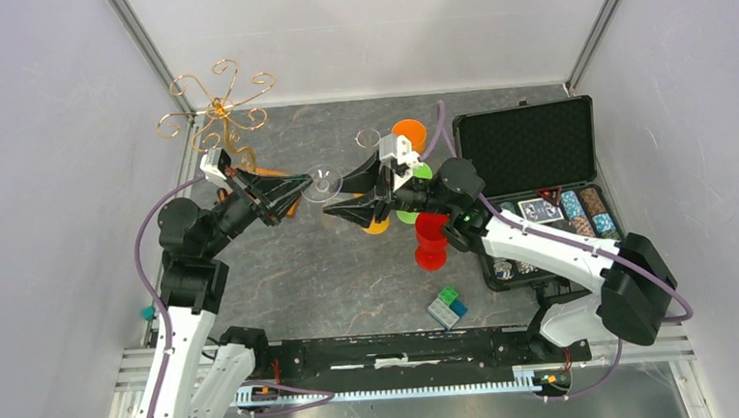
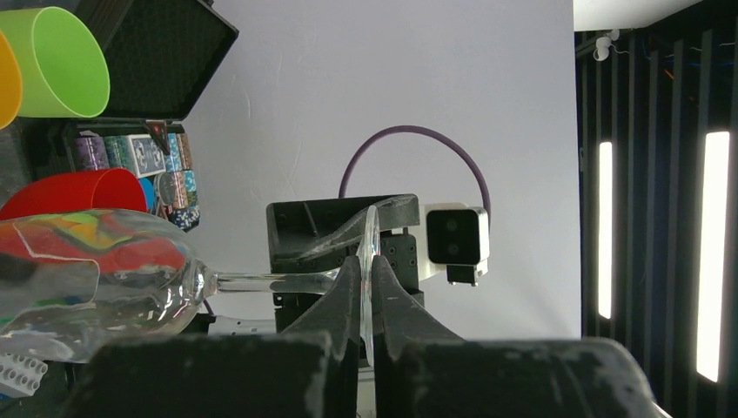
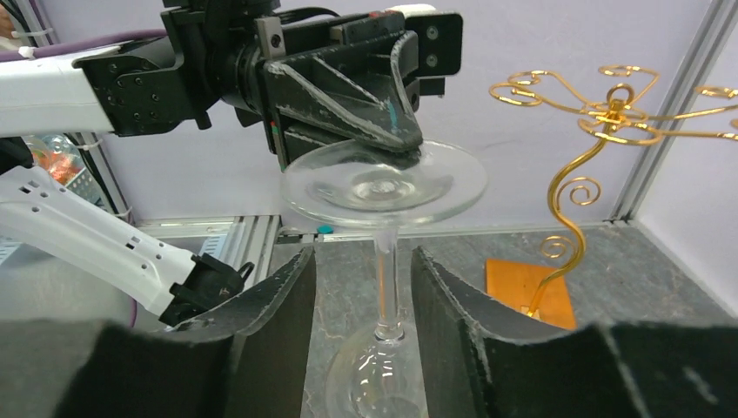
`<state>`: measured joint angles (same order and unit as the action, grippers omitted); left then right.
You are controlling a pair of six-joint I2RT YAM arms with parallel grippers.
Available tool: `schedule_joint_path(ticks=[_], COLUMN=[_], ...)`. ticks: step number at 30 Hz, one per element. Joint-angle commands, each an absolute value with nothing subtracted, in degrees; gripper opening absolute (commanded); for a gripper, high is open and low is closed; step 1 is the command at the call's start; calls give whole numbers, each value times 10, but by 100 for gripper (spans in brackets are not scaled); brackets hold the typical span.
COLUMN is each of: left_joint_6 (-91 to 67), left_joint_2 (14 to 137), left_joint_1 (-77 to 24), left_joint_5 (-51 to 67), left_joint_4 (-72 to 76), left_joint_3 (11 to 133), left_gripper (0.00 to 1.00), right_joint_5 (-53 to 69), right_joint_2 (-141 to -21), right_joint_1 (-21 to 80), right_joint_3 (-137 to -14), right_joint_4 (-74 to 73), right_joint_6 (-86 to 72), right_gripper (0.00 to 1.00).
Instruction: Take the wine glass off the wine glass rack
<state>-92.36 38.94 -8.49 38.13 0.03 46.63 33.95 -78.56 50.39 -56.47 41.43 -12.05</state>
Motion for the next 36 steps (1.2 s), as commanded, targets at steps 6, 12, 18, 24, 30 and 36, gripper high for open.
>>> schedule_joint_path(ticks=[6, 12, 18, 24, 30, 36], left_joint_6=[-910, -909, -906, -871, -852, -842], left_joint_2=[362, 359, 354, 352, 340, 331], left_joint_1=[-86, -86, -86, -86, -86, -87], left_joint_5=[402, 405, 401, 377, 355, 353], left_joint_4=[17, 18, 12, -50, -51, -27], left_joint_3=[482, 488, 484, 475, 444, 421], left_gripper=[2, 2, 23, 80, 98, 100], right_joint_5=[345, 354, 339, 258, 120, -60], right_joint_2=[-814, -824, -819, -782, -726, -678], right_joint_1=[512, 513, 514, 514, 515, 514], right_joint_3=[-609, -617, -599, -552, -472, -384], right_joint_4=[452, 480, 560, 638, 735, 872], right_joint_6=[-156, -179, -222, -231, -226, -258], right_gripper=[34, 9, 0, 0, 0, 0])
